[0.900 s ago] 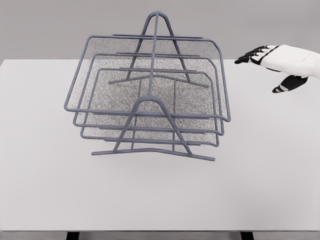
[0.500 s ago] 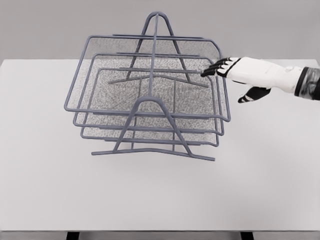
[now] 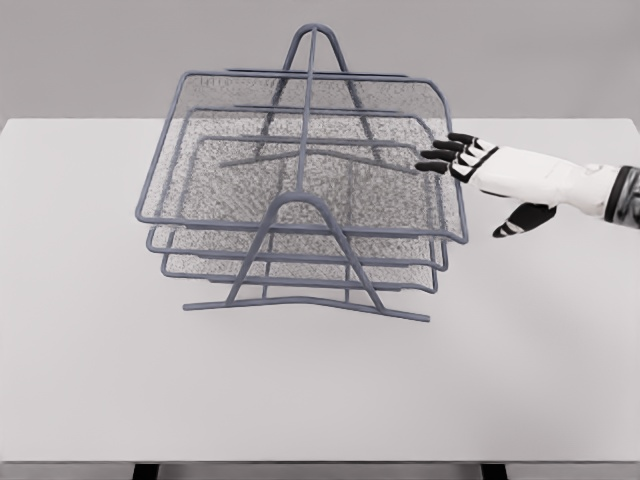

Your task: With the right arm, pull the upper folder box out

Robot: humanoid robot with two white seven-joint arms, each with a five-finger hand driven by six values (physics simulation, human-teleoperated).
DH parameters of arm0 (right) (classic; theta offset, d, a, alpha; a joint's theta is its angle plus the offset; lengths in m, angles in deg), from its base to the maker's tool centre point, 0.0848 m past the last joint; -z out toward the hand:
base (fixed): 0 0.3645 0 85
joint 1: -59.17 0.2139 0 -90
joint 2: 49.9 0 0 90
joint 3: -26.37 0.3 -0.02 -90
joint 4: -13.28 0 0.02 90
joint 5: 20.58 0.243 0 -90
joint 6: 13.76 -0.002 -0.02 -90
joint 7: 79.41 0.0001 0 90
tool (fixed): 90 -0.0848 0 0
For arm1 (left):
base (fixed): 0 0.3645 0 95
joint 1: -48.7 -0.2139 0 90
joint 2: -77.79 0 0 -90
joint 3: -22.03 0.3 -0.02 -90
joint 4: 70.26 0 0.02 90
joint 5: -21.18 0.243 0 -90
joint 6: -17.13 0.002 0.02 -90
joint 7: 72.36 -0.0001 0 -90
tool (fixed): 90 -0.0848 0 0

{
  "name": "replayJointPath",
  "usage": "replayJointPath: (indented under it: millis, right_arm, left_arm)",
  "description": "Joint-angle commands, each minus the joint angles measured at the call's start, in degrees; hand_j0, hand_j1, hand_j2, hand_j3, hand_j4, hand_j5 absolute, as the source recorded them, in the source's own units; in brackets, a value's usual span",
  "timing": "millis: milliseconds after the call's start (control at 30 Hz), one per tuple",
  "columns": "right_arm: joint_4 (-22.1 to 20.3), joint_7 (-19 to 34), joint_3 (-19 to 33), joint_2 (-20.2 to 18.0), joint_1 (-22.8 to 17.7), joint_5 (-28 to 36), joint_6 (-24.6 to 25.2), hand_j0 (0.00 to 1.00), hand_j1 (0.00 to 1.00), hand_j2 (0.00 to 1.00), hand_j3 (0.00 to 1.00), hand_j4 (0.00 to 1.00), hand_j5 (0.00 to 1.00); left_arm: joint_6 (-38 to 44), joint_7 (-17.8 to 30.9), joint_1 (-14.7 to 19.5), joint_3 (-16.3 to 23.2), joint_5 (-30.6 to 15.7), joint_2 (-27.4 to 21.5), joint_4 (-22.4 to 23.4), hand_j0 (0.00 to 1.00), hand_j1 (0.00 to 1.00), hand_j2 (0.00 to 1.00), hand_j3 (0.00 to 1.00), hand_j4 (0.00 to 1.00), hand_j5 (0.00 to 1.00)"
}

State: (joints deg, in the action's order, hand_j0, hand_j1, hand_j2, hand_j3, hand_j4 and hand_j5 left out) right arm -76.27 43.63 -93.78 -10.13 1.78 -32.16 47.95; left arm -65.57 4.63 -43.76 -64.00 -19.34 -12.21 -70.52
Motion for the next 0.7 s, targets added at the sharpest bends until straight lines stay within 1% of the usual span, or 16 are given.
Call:
replayJointPath:
  millis: [0,33,100,167,200,267,300,400,433,467,500,567,633,667]
  right_arm:
    - [0.16,1.96,1.15,-1.71,-0.09,-4.41,-2.74,1.00,1.00,1.00,1.00,1.00,1.00]
    - [0.16,1.96,1.41,-3.12,-0.18,-4.32,-2.74,1.00,1.00,1.00,1.00,1.00,1.00]
    - [0.34,1.96,1.41,-3.82,-0.18,-4.32,-2.83,1.00,1.00,1.00,1.00,1.00,1.00]
    - [0.43,1.96,1.76,-5.93,-0.70,-4.24,-2.92,1.00,1.00,1.00,1.00,1.00,1.00]
    - [0.95,1.96,1.94,-7.25,-1.32,-4.15,-3.79,1.00,1.00,1.00,1.00,1.00,1.00]
    - [1.66,1.96,5.01,-8.39,-4.22,-4.06,-4.85,1.00,1.00,1.00,1.00,1.00,1.00]
    - [1.66,1.96,5.63,-9.27,-4.57,-3.88,-5.02,1.00,1.00,1.00,1.00,1.00,1.00]
    - [1.92,1.96,6.51,-11.91,-4.75,-3.62,-5.73,1.00,1.00,1.00,1.00,1.00,1.00]
    - [1.92,1.96,6.60,-13.32,-4.75,-3.62,-5.73,1.00,1.00,1.00,1.00,1.00,1.00]
    - [2.62,1.96,6.60,-14.98,-4.84,-1.34,-6.71,1.00,1.00,1.00,1.00,1.00,1.00]
    - [2.80,1.96,6.60,-16.13,-5.28,-0.81,-6.71,1.00,1.00,1.00,1.00,1.00,1.00]
    - [2.98,1.96,6.60,-17.62,-5.36,-0.63,-6.71,1.00,1.00,1.00,1.00,1.00,1.00]
    - [4.21,1.96,6.60,-17.97,-5.36,-0.54,-6.71,1.00,1.00,1.00,1.00,1.00,1.00]
    - [4.21,1.96,6.60,-19.55,-5.36,0.68,-6.71,1.00,1.00,1.00,1.00,1.00,1.00]
  left_arm:
    - [-0.09,0.01,-0.09,0.08,0.01,0.00,0.08,1.00,1.00,1.00,1.00,1.00,1.00]
    - [-0.01,0.01,0.00,0.08,0.01,0.00,0.08,1.00,1.00,1.00,1.00,1.00,1.00]
    - [-0.01,0.01,0.00,0.08,0.01,0.00,0.08,1.00,1.00,1.00,1.00,1.00,1.00]
    - [-0.01,0.01,0.00,0.08,0.01,0.00,0.08,1.00,1.00,1.00,1.00,1.00,1.00]
    - [-0.10,0.01,-0.09,0.08,0.01,0.00,0.08,1.00,1.00,1.00,1.00,1.00,1.00]
    - [-0.09,0.01,0.00,0.08,0.01,0.00,0.08,1.00,1.00,1.00,1.00,1.00,1.00]
    - [-0.01,0.01,0.00,0.08,0.01,0.00,0.08,1.00,1.00,1.00,1.00,1.00,1.00]
    - [-0.01,0.01,0.00,0.08,0.01,0.00,0.08,1.00,1.00,1.00,1.00,1.00,1.00]
    - [-0.01,0.01,0.00,0.08,0.01,0.00,0.08,1.00,1.00,1.00,1.00,1.00,1.00]
    - [-0.09,0.01,0.00,0.08,0.01,0.00,0.08,1.00,1.00,1.00,1.00,1.00,1.00]
    - [-0.09,0.01,-0.09,0.08,0.01,0.00,0.08,1.00,1.00,1.00,1.00,1.00,1.00]
    - [-0.09,0.01,0.00,0.08,0.01,0.00,0.08,1.00,1.00,1.00,1.00,1.00,1.00]
    - [-0.01,0.01,0.00,0.08,0.01,0.00,0.08,1.00,1.00,1.00,1.00,1.00,1.00]
    - [-0.09,0.01,0.00,0.08,0.01,0.00,0.08,1.00,1.00,1.00,1.00,1.00,1.00]
